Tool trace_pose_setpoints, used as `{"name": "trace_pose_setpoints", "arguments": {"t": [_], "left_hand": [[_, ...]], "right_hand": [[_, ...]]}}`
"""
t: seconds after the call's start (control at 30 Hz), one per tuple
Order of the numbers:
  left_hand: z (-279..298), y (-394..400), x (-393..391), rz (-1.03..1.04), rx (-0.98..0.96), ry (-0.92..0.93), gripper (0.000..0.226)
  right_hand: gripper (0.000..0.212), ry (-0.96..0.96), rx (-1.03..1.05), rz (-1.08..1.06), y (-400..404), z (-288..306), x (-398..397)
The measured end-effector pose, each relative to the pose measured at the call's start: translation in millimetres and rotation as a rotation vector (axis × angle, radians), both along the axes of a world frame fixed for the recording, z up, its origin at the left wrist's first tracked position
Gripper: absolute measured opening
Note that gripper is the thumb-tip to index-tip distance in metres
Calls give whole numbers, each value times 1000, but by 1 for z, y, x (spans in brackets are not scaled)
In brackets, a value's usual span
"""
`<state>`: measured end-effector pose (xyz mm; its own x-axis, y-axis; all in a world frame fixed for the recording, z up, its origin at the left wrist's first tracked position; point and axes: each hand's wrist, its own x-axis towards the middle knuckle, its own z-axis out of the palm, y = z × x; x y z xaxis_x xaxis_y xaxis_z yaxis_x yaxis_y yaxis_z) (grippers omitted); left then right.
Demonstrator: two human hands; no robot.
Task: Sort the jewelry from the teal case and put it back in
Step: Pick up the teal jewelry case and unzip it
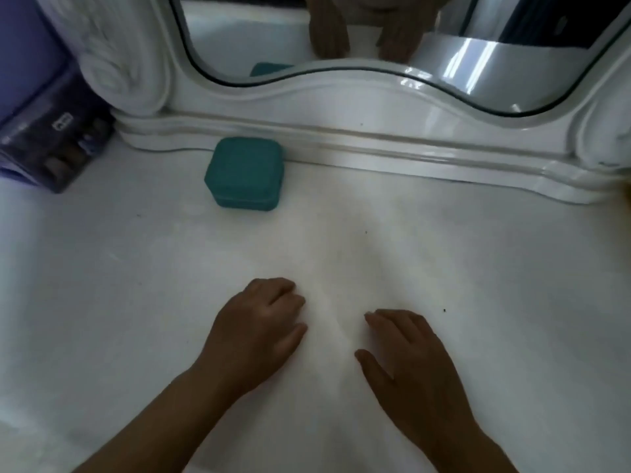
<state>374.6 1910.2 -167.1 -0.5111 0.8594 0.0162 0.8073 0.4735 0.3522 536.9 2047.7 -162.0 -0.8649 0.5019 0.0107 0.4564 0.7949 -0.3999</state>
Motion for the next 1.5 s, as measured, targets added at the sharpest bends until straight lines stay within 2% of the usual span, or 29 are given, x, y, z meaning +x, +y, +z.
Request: {"name": "trace_pose_setpoints", "arguments": {"t": [0.23,0.37,0.57,0.73,0.83,1.0,1.17,1.33,1.4,1.5], "left_hand": [[-43,-18,4,-78,215,203,45],[-42,-19,9,-49,255,187,41],[-40,-23,15,-39,287,177,31],[-37,-24,17,-27,277,183,27],[-37,-24,16,-26,263,180,27],[-26,-14,-2,58,280,58,22],[-13,16,-65,344,369,104,48],[-15,53,-118,527,289,168,84],[-18,67,-124,588,320,101,90],[-22,78,-125,650,377,65,85]], "right_hand": [[39,195,251,45,-15,-36,13],[27,233,267,51,-20,-38,14],[30,247,298,35,-25,-40,15],[32,234,298,25,-26,-39,16],[25,201,285,6,-25,-33,14],[30,60,293,-29,-12,-11,-15],[33,125,301,-60,5,-14,-37],[29,194,190,-50,16,-17,-36],[29,205,165,-35,20,-17,-35],[28,217,146,-13,21,-17,-35]]}}
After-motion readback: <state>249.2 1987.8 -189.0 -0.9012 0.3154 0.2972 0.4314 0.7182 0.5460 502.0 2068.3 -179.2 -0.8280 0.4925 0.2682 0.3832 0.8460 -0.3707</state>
